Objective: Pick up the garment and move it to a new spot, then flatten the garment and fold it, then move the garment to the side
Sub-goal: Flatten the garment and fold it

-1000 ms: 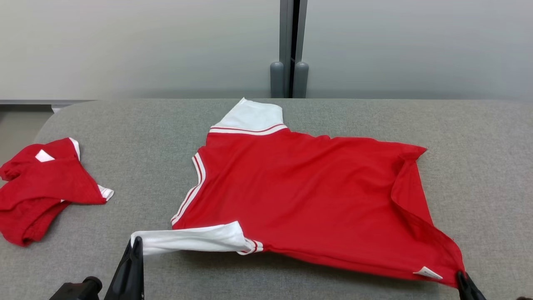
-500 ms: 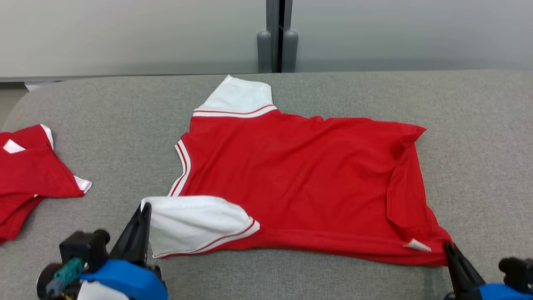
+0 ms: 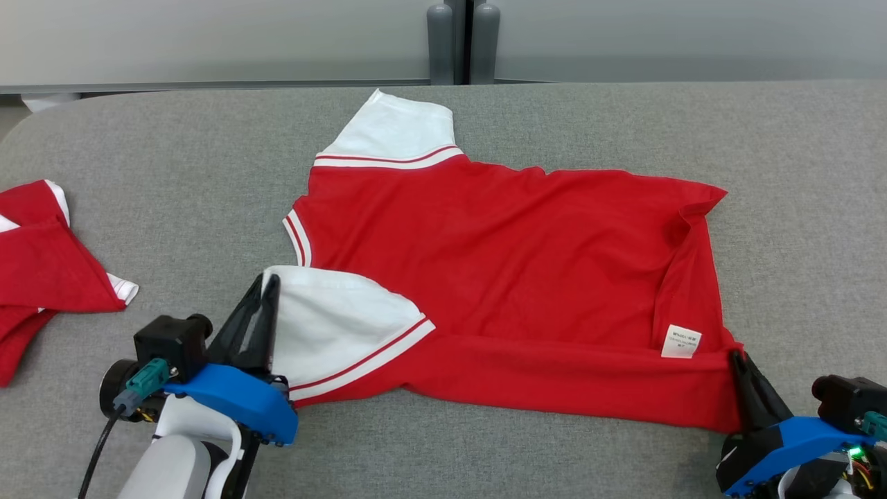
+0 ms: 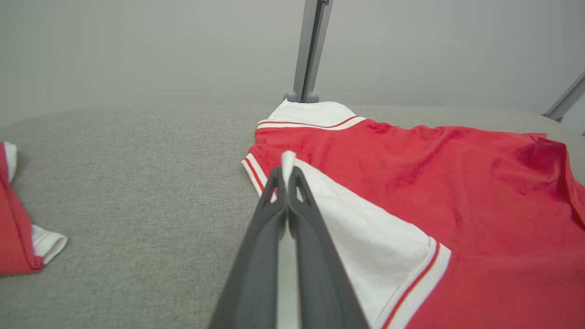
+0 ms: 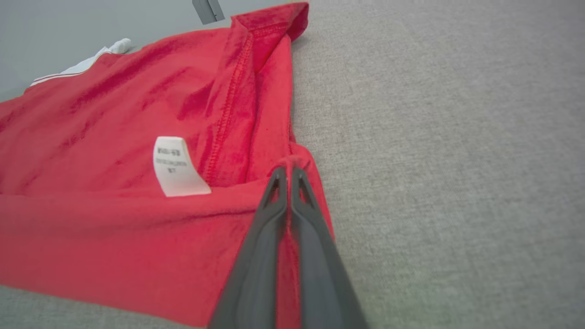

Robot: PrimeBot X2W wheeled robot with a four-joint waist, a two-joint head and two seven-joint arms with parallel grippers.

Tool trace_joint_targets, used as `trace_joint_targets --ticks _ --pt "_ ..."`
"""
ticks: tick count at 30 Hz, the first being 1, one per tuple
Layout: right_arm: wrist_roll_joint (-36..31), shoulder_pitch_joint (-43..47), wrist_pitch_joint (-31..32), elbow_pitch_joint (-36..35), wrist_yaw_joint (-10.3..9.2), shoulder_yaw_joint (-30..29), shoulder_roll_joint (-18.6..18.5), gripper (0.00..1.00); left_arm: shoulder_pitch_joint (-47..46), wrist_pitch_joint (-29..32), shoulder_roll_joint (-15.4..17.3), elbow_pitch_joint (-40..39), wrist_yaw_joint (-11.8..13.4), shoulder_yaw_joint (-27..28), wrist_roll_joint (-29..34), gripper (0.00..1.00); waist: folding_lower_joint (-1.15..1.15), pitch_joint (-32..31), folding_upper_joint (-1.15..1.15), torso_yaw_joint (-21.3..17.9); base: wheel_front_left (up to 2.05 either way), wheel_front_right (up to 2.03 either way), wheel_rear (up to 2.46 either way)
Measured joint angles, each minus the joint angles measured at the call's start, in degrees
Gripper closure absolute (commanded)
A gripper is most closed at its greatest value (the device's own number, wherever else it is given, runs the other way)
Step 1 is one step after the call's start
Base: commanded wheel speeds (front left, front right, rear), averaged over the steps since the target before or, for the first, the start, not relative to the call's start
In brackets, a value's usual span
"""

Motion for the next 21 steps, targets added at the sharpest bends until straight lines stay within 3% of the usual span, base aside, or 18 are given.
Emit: trace_joint_targets --ticks 1,4,10,17,21 --pt "-0.1 -0.1 -1.2 0.3 0.00 0.1 0.0 0.00 -0.3 -1.0 -0.4 1.0 -0.1 -0.2 -0.1 0.00 0.00 0.1 0.00 0.0 0.00 0.00 0.00" --pt "-0.8 -0.2 -4.8 0.1 0.00 0.5 -0.4 0.00 -1.0 -4.7 -1.0 3.5 0.0 -0.2 0.7 0.00 0.00 0.0 0.00 0.0 0.00 0.00 0.00" --pt "-5.0 -0.1 -11.6 -5.2 0.00 1.5 -1.6 0.00 -0.7 -11.7 -1.4 4.5 3.9 1.5 3.3 0.00 -0.01 -1.7 0.00 -0.2 0.00 0.00 0.00" --pt "-7.6 3.3 -9.7 -15.3 0.00 2.5 -1.0 0.00 5.5 -13.1 -1.1 -0.3 7.8 3.8 4.1 0.00 -0.02 -5.6 -0.02 -0.2 0.00 0.00 0.00" --pt "-8.0 5.0 -8.3 -17.7 0.00 2.5 -0.3 0.00 7.8 -12.4 -0.7 -1.7 8.4 3.4 4.4 0.00 -0.02 -6.5 -0.02 0.0 0.00 0.00 0.00"
